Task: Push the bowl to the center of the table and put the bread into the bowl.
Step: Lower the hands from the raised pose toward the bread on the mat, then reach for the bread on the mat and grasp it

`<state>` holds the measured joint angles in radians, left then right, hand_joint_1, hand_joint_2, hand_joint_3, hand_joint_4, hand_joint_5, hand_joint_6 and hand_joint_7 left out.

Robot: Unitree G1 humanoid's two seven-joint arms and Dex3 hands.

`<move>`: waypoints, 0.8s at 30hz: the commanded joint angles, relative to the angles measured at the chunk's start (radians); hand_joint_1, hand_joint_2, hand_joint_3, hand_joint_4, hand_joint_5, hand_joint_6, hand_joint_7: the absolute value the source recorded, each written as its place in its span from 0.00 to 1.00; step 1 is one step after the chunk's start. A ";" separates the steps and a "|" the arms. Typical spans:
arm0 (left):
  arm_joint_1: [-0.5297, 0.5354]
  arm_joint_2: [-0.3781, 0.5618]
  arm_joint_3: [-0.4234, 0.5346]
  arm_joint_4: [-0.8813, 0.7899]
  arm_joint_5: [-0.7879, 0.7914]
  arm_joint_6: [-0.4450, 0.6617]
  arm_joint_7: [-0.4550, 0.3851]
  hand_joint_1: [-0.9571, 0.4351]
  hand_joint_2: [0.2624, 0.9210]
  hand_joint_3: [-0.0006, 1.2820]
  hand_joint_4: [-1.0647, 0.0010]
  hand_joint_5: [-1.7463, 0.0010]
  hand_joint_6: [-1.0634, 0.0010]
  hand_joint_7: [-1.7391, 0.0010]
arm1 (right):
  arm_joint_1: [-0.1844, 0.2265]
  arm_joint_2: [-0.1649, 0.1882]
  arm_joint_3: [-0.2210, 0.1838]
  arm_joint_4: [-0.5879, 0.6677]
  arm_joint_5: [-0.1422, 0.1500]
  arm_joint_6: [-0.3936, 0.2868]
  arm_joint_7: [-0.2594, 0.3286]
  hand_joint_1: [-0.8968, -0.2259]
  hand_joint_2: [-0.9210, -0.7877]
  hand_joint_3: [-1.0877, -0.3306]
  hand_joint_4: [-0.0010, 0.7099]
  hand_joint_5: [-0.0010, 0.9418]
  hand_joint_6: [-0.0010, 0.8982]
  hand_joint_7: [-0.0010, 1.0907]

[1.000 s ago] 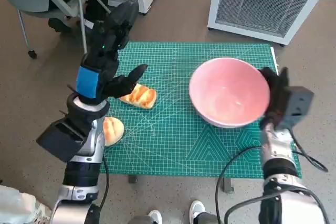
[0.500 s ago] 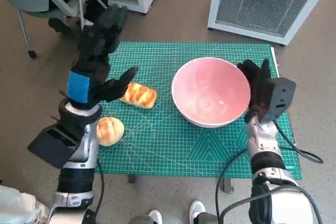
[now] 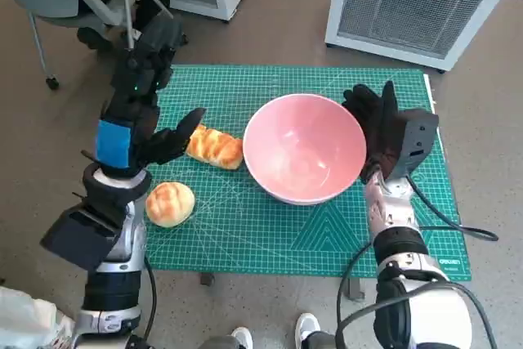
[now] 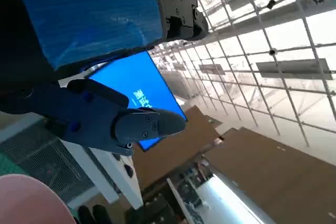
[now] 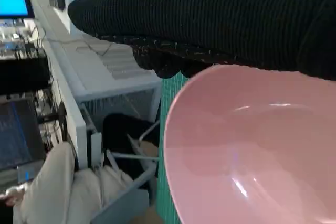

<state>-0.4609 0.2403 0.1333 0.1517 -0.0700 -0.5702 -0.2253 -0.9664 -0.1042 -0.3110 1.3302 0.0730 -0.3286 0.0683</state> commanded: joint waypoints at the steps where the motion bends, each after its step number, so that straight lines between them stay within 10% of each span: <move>1: 0.009 0.038 0.015 0.011 0.051 -0.017 0.021 0.35 1.00 0.29 0.79 1.00 0.79 0.90 | -0.016 -0.030 0.012 -0.005 -0.018 -0.027 0.000 0.68 0.00 0.31 0.30 0.00 0.28 0.06; 13: -0.071 0.306 -0.037 0.156 0.237 0.012 -0.090 0.35 1.00 0.28 0.79 1.00 0.79 0.91 | -0.039 -0.093 0.044 -0.100 -0.014 -0.332 0.085 0.57 0.00 0.36 0.34 0.01 0.30 0.06; 24: -0.227 0.437 -0.181 0.272 0.306 0.207 -0.339 0.34 1.00 0.13 0.80 1.00 0.76 0.93 | 0.031 -0.070 0.063 -0.370 0.170 -0.653 0.412 0.55 0.00 0.41 0.40 0.02 0.35 0.08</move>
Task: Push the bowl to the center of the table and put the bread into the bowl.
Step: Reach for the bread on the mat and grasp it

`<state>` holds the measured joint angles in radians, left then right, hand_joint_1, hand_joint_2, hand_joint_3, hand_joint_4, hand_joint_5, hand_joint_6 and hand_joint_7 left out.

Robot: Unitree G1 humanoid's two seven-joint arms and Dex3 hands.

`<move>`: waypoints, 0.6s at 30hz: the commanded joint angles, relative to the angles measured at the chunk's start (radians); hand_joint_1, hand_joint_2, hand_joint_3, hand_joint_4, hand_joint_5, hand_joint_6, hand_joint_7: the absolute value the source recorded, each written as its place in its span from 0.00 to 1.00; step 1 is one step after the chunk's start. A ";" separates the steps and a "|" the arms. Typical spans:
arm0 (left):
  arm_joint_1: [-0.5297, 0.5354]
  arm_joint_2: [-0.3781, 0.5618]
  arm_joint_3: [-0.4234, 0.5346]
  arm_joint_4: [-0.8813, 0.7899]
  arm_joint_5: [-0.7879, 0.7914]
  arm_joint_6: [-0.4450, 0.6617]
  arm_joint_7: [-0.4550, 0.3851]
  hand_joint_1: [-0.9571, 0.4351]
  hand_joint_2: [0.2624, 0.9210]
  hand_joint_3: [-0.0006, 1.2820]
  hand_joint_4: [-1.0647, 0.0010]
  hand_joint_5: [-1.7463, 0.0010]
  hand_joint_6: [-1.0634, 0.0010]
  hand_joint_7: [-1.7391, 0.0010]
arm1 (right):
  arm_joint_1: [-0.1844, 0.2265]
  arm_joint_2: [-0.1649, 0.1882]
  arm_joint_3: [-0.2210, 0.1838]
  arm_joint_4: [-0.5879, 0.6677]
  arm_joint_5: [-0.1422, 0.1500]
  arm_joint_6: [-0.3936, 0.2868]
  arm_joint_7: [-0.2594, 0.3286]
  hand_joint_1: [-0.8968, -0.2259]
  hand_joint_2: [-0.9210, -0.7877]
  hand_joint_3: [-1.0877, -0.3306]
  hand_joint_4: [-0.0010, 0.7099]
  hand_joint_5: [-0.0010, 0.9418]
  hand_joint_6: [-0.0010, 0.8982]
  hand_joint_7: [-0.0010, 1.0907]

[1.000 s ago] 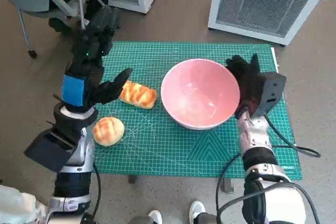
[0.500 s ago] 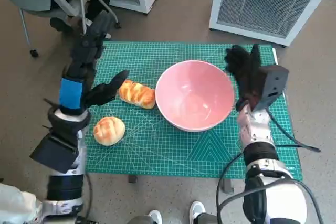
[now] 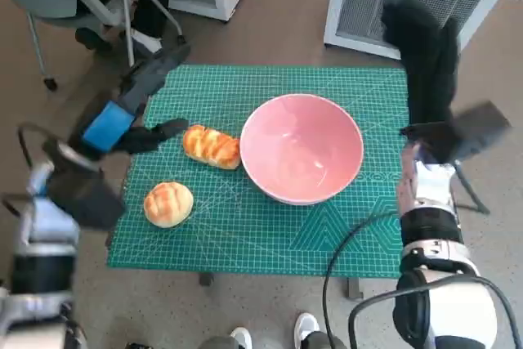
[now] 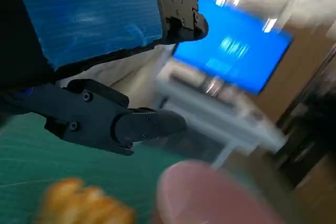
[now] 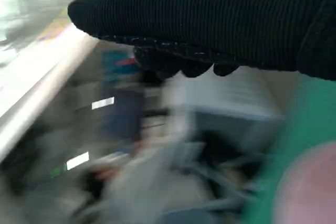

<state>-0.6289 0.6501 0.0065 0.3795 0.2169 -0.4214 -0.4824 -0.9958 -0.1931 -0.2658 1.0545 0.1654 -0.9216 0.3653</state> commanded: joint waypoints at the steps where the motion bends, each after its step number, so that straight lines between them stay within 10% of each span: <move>1: -0.071 0.029 -0.064 0.056 0.022 0.070 -0.097 0.34 1.00 0.12 0.79 1.00 0.75 0.93 | 0.069 0.021 0.023 -0.120 0.096 -0.070 0.139 0.54 0.00 0.42 0.40 0.02 0.35 0.08; 9: -0.178 0.031 -0.172 0.160 0.103 0.188 -0.198 0.38 0.93 0.01 0.79 1.00 0.70 0.96 | 0.149 0.013 0.076 -0.325 0.212 -0.058 0.289 0.46 0.00 0.50 0.43 0.02 0.37 0.09; 18: -0.297 -0.008 -0.294 0.340 0.214 0.207 -0.223 0.44 0.81 0.00 0.80 1.00 0.69 0.98 | 0.233 0.003 0.103 -0.489 0.212 -0.007 0.280 0.42 0.00 0.52 0.44 0.02 0.39 0.10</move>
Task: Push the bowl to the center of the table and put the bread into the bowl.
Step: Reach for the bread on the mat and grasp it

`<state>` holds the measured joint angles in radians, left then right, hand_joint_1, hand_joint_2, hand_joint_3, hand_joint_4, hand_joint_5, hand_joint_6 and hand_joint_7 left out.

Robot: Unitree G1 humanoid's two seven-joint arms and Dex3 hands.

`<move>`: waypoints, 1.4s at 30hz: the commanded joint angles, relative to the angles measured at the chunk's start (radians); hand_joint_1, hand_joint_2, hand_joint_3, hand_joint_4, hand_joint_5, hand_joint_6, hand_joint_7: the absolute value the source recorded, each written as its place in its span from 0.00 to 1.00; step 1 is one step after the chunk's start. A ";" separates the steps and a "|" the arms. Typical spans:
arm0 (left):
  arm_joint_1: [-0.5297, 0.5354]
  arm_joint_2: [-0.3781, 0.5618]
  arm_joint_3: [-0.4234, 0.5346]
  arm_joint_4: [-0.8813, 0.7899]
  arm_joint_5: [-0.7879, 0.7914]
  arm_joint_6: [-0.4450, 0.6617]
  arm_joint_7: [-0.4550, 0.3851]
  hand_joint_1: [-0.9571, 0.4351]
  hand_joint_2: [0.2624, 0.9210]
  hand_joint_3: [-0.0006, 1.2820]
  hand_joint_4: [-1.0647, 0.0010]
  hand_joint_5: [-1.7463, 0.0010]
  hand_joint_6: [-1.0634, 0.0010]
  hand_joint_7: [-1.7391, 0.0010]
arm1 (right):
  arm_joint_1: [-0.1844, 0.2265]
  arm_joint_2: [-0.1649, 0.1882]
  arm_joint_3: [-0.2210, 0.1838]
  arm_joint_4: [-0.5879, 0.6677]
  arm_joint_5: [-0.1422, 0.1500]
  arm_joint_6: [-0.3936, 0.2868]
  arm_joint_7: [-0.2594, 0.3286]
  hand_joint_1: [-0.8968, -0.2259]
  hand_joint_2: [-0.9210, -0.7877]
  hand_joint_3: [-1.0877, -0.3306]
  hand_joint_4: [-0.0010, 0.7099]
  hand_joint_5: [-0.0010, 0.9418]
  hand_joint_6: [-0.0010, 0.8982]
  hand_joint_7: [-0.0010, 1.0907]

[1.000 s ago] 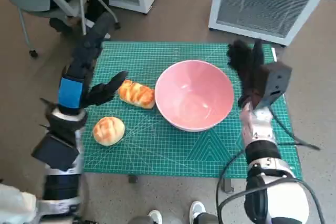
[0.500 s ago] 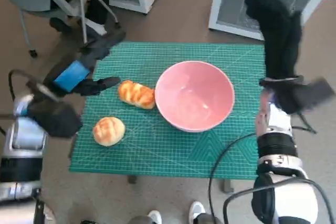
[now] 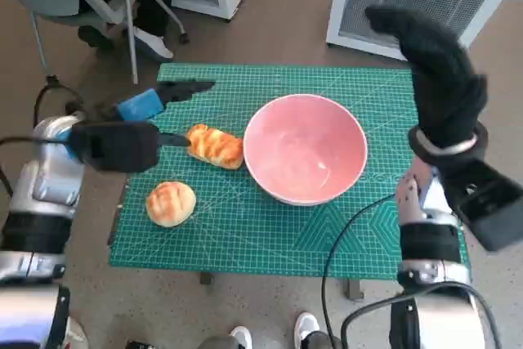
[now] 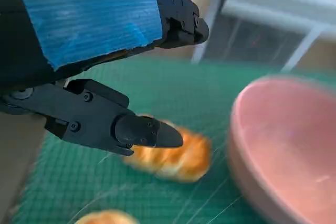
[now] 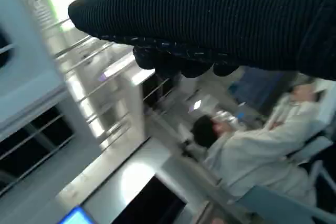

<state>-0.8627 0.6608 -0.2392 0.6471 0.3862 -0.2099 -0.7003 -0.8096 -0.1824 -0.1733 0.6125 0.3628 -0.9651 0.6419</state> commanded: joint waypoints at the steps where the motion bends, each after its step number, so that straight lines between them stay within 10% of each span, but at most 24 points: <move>1: -0.073 -0.025 -0.059 0.090 0.054 -0.009 -0.002 0.45 0.81 0.00 0.80 1.00 0.69 0.98 | 0.052 -0.007 0.011 -0.055 0.015 0.043 0.000 0.43 0.00 0.52 0.44 0.01 0.39 0.10; 29: -0.234 -0.236 -0.224 0.507 0.197 -0.026 0.150 0.49 0.79 0.00 0.80 0.99 0.64 0.99 | 0.111 -0.013 0.013 -0.109 -0.060 0.045 -0.088 0.48 0.00 0.52 0.43 0.00 0.37 0.11; 42: -0.204 -0.279 -0.265 0.573 0.240 -0.052 0.278 0.56 0.92 0.01 0.41 0.95 0.37 0.95 | 0.127 -0.013 0.024 -0.125 -0.080 0.034 -0.118 0.49 0.00 0.49 0.43 0.00 0.36 0.11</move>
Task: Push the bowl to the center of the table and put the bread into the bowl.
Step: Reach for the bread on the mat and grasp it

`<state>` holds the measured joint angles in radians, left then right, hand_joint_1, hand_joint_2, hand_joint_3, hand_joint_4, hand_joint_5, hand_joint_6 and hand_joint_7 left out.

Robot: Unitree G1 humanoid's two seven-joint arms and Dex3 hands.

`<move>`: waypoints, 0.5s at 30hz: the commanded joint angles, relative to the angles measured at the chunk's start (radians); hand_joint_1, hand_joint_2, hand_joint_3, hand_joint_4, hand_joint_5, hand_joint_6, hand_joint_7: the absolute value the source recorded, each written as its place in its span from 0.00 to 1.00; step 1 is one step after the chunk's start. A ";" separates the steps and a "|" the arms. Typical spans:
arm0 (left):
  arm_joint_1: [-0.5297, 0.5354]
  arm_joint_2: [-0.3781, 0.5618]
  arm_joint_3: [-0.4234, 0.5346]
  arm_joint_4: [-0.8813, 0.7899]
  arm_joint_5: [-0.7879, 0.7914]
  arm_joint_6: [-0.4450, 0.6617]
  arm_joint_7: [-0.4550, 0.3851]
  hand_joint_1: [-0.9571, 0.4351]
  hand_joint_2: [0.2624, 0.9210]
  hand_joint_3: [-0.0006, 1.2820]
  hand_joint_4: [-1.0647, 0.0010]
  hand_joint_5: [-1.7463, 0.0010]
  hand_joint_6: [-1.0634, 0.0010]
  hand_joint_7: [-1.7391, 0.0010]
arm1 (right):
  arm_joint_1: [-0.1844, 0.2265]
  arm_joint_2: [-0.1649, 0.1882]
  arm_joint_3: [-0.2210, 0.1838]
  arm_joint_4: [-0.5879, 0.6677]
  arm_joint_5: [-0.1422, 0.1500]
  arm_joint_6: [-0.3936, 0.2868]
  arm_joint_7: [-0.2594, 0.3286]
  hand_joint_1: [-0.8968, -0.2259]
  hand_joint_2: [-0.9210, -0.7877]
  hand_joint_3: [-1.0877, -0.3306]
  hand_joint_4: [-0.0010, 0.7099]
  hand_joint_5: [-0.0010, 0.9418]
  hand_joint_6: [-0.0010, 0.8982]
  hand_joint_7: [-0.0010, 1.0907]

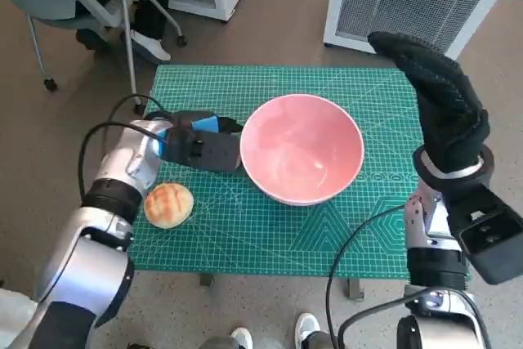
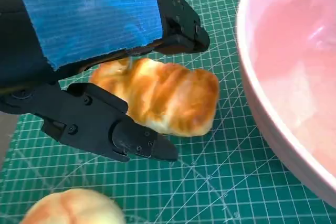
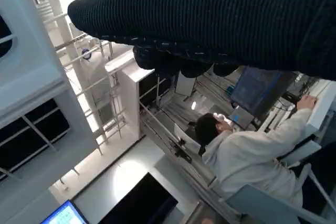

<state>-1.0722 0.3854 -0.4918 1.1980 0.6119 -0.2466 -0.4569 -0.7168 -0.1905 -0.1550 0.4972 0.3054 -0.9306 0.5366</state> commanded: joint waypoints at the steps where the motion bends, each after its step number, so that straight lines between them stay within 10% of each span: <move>1: 0.008 -0.003 -0.017 0.029 0.020 -0.021 0.048 0.58 0.94 0.01 0.36 0.94 0.32 0.94 | 0.036 -0.006 0.007 -0.014 -0.020 0.000 -0.014 0.49 0.00 0.49 0.43 0.00 0.36 0.12; 3: 0.011 0.000 -0.024 0.040 0.029 -0.028 0.069 0.50 0.97 0.07 0.28 0.91 0.38 0.60 | 0.039 -0.007 0.008 -0.019 -0.015 0.003 -0.015 0.49 0.00 0.49 0.43 0.00 0.36 0.12; 6: 0.011 0.007 -0.032 0.053 0.038 -0.037 0.085 0.64 0.99 0.10 0.45 0.47 0.41 0.34 | 0.041 -0.008 0.008 -0.020 -0.008 0.005 -0.014 0.48 0.00 0.49 0.43 0.00 0.35 0.12; 15: -0.018 0.050 0.001 0.066 0.002 -0.034 0.051 0.69 1.00 0.08 0.41 0.34 0.42 0.29 | 0.044 -0.003 0.009 -0.015 -0.006 0.000 -0.019 0.48 0.00 0.48 0.42 0.00 0.34 0.12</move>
<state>-1.0739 0.3994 -0.5044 1.2452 0.6227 -0.2856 -0.3801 -0.6934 -0.1918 -0.1495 0.4763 0.3084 -0.9323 0.5240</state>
